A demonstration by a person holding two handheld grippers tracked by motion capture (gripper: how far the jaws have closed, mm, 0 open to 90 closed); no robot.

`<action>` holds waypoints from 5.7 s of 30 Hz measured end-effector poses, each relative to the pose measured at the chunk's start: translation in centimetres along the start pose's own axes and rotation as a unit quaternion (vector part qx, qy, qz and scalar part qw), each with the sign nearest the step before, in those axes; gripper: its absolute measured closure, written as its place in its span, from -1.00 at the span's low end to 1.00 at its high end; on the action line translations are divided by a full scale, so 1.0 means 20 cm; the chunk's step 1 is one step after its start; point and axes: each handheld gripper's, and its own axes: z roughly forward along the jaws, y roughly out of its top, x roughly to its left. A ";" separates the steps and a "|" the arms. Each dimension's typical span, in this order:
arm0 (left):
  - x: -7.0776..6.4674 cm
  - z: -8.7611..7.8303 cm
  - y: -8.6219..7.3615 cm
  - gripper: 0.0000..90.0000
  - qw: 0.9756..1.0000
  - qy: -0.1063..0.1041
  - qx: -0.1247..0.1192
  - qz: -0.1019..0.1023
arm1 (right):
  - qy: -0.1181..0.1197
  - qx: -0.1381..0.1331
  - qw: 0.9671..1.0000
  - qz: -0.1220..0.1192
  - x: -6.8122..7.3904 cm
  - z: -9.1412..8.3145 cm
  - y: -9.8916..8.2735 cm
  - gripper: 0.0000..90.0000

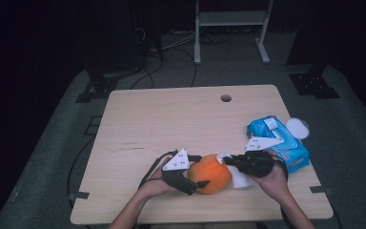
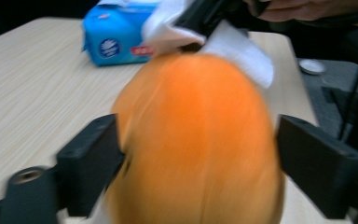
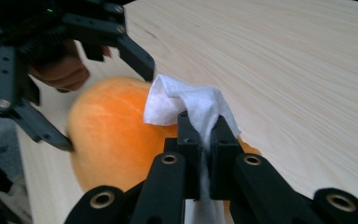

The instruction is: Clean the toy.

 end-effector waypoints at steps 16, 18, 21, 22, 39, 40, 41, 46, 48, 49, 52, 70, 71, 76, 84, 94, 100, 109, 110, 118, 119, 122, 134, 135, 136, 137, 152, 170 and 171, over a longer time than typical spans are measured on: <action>0.00 0.00 -0.02 -0.68 1.000 -0.008 -0.009 -0.007 | 0.032 -0.013 0.999 -0.017 0.09 0.02 0.04 0.89; 0.02 0.00 -0.03 -0.78 1.000 -0.008 -0.014 -0.025 | 0.022 -0.014 1.000 0.009 0.01 0.00 0.00 0.89; 0.03 0.04 -0.06 -0.79 0.999 -0.024 0.005 -0.032 | 0.017 -0.017 0.999 0.024 -0.04 -0.02 -0.02 0.89; 0.02 0.06 -0.07 -0.79 0.999 -0.025 0.007 -0.029 | 0.020 -0.018 0.999 0.026 -0.04 -0.02 -0.02 0.89; -0.02 -0.11 0.10 -0.13 0.995 0.030 -0.093 0.003 | 0.052 -0.112 0.992 0.005 0.09 -0.16 0.14 0.89; -0.02 -0.11 0.10 -0.13 0.995 0.030 -0.093 0.003 | 0.052 -0.112 0.992 0.005 0.09 -0.16 0.14 0.89; -0.02 -0.11 0.10 -0.13 0.995 0.034 -0.089 0.001 | 0.049 -0.107 0.993 0.008 0.08 -0.15 0.13 0.89; 0.00 -0.08 0.05 -0.13 0.998 0.035 -0.058 -0.009 | 0.039 -0.063 0.997 0.036 0.02 -0.03 0.04 0.89; 0.00 -0.07 0.05 -0.13 0.998 0.032 -0.057 -0.011 | 0.042 -0.066 0.997 0.028 0.05 -0.03 0.06 0.89; 0.00 -0.07 0.05 -0.13 0.998 0.030 -0.061 -0.012 | 0.047 -0.071 0.996 0.024 0.07 -0.04 0.07 0.89; -0.01 -0.09 0.07 -0.13 0.997 0.032 -0.071 -0.009 | 0.051 -0.082 0.995 0.009 0.09 -0.06 0.10 0.89; -0.02 -0.07 0.07 -0.14 0.998 0.041 -0.045 -0.011 | 0.038 -0.061 0.997 0.024 0.07 -0.01 0.06 0.89; -0.03 -0.05 0.06 -0.15 0.998 0.037 -0.040 -0.015 | 0.039 -0.062 0.997 0.021 0.08 -0.01 0.06 0.89; -0.03 -0.03 0.08 -0.33 0.998 0.032 -0.042 -0.015 | 0.038 -0.060 0.998 0.001 0.12 -0.01 0.08 0.89; 0.01 -0.02 0.04 -0.64 0.998 0.024 -0.048 -0.045 | 0.041 -0.052 0.998 0.023 0.06 0.02 0.03 0.89; 0.04 0.00 0.00 -0.83 0.996 0.012 -0.050 -0.070 | 0.046 -0.051 0.997 0.022 0.06 0.02 0.03 0.88; 0.03 0.00 -0.01 -0.55 0.997 0.017 -0.047 -0.053 | 0.043 -0.057 0.997 0.032 0.04 0.02 0.02 0.88; -0.01 0.02 0.02 -0.38 0.996 0.036 -0.036 -0.070 | 0.051 -0.059 0.997 -0.009 0.14 0.01 0.07 0.88; -0.01 0.02 0.02 -0.40 0.996 0.036 -0.036 -0.070 | 0.051 -0.059 0.997 -0.009 0.14 0.01 0.07 0.88; 0.00 0.01 0.02 -0.68 0.997 0.004 -0.042 -0.063 | 0.031 -0.062 0.998 0.012 0.06 -0.01 0.04 0.88; 0.00 0.02 0.02 -0.74 0.997 0.011 -0.040 -0.068 | 0.032 -0.062 0.997 0.013 0.06 -0.01 0.04 0.88; -0.01 0.05 0.02 -0.74 0.998 0.019 -0.026 -0.062 | 0.042 -0.063 0.997 0.013 0.08 -0.01 0.04 0.88; -0.05 0.04 0.03 -0.46 0.999 -0.013 -0.025 -0.027 | 0.024 -0.064 0.998 0.001 0.07 -0.03 0.04 0.88; -0.05 0.04 0.03 -0.51 0.999 -0.016 -0.029 -0.030 | 0.022 -0.062 0.998 0.003 0.06 -0.03 0.03 0.88; -0.05 0.04 0.03 -0.57 0.999 -0.016 -0.029 -0.030 | 0.022 -0.062 0.998 0.003 0.06 -0.03 0.03 0.88; -0.04 0.04 0.03 -0.57 0.999 -0.014 -0.035 -0.035 | 0.021 -0.061 0.998 0.005 0.06 -0.04 0.02 0.88; -0.06 0.10 -0.01 -0.35 0.998 0.010 -0.034 -0.047 | 0.036 -0.054 0.998 -0.025 0.16 0.00 0.07 0.88; -0.04 0.12 -0.01 -0.70 0.999 -0.008 -0.029 -0.035 | 0.044 -0.046 0.998 -0.018 0.13 0.02 0.07 0.88; -0.04 0.12 -0.01 -0.62 0.999 -0.008 -0.029 -0.035 | 0.044 -0.046 0.998 -0.018 0.13 0.02 0.07 0.88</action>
